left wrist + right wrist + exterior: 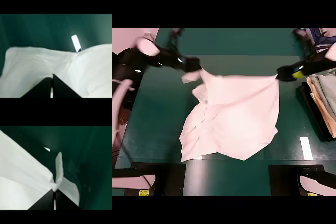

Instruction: Fold the shirts.

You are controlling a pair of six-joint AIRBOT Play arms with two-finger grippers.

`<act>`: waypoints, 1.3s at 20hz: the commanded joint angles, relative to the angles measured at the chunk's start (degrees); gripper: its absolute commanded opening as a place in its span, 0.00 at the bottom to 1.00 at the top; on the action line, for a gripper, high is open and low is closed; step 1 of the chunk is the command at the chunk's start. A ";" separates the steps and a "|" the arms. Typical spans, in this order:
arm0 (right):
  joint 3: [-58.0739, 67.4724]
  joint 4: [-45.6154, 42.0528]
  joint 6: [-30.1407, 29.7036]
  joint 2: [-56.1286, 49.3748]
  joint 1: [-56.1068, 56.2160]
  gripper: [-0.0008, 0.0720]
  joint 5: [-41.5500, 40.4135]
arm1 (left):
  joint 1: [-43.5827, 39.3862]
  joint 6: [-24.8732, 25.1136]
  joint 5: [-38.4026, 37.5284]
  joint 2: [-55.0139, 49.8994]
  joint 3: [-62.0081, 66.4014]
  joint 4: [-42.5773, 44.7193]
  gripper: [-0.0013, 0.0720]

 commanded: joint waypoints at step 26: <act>27.93 -5.01 0.31 8.24 -1.53 0.03 1.27 | 1.22 -0.33 2.58 23.96 23.69 10.19 0.05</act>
